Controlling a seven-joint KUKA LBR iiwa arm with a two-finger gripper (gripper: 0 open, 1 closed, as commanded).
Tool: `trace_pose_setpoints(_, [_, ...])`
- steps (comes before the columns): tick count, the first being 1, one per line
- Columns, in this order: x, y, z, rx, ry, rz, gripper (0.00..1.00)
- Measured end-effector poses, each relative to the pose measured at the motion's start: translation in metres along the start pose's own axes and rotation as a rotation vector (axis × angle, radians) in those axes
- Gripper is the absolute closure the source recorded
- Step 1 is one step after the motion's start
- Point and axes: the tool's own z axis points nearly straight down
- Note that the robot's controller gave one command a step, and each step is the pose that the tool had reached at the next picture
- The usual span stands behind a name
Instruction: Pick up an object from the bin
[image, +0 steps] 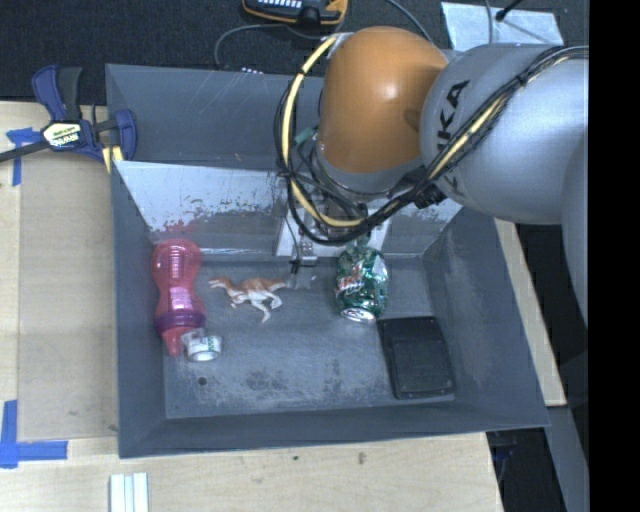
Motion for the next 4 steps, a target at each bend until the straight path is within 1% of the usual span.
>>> trace_pose_setpoints(1, [-0.002,-0.001,-0.005,-0.001,-0.009,0.002,0.0])
trace_pose_setpoints(2, [-0.005,0.001,0.051,-0.002,-0.01,0.089,0.0])
trace_pose_setpoints(3, [-0.005,0.001,0.109,0.0,-0.004,0.099,0.0])
trace_pose_setpoints(4, [-0.01,0.007,0.099,-0.002,-0.011,0.112,0.0])
